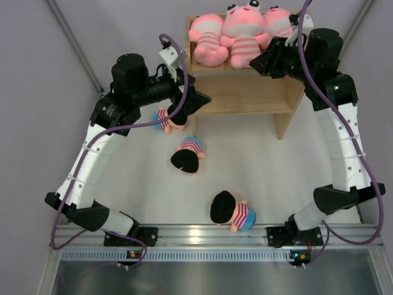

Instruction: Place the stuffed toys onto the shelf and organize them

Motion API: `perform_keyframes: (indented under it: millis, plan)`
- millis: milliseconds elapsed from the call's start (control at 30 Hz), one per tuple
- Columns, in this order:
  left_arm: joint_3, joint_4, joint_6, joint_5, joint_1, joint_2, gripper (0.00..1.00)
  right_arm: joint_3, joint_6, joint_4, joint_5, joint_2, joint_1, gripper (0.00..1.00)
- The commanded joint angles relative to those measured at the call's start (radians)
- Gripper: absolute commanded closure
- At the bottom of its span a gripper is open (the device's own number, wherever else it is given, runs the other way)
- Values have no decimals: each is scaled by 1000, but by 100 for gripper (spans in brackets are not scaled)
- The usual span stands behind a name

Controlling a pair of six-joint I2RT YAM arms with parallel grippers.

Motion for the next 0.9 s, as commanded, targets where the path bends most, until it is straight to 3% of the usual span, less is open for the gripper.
perform_keyframes:
  millis: [0, 133, 300, 533, 867]
  plan:
    - [0, 22, 6, 17, 0, -27, 1, -10, 35, 101, 20, -66, -8, 57]
    - [-2, 20, 7, 16, 0, -31, 1, -51, 81, 192, 44, -103, -6, 56]
    - [3, 22, 12, 11, 1, -33, 1, -107, 98, 285, 104, -123, -8, 48]
    - [-8, 20, 24, 3, 1, -47, 1, -90, 62, 242, 115, -113, -9, 39]
    - [-51, 2, 82, -52, 2, -63, 1, -78, -96, 175, 264, -262, -23, 39]
